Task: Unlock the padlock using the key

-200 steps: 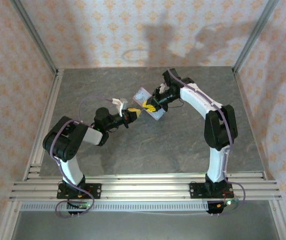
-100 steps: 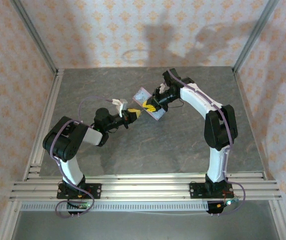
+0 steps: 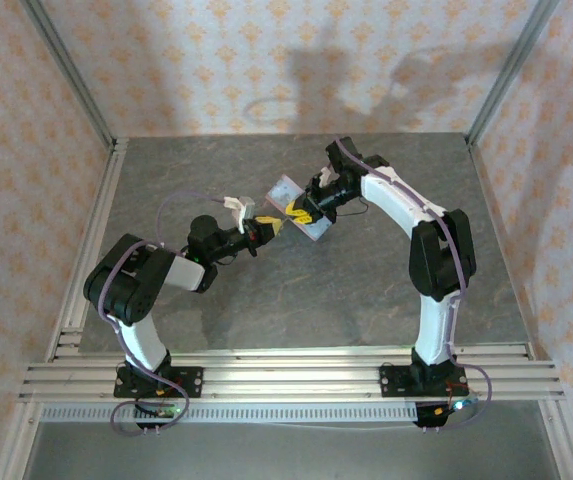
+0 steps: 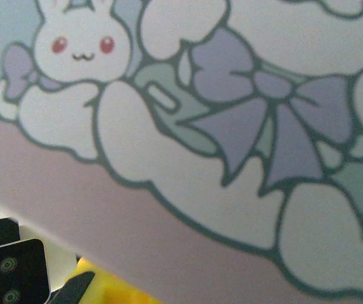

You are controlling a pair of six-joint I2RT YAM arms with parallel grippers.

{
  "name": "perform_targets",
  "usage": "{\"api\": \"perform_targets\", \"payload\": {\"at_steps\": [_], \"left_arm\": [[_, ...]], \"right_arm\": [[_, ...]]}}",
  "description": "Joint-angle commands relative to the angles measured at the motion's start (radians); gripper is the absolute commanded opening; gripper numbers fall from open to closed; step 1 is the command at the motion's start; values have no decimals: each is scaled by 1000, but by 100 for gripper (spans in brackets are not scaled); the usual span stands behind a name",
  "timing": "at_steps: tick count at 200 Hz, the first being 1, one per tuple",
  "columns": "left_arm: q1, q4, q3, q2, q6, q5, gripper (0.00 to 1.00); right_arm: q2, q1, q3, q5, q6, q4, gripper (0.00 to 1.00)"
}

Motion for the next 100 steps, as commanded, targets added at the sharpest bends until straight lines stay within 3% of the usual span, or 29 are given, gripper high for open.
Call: {"api": "perform_targets", "payload": {"at_steps": [1,100], "left_arm": [[-7,55,9,-29,-3,6,0],[-21,54,40,10,-3,-4,0]], "right_arm": [[20,-12,20,4,-17,-30,0],[19,-12,16,-1,-19,-33,0]]}}
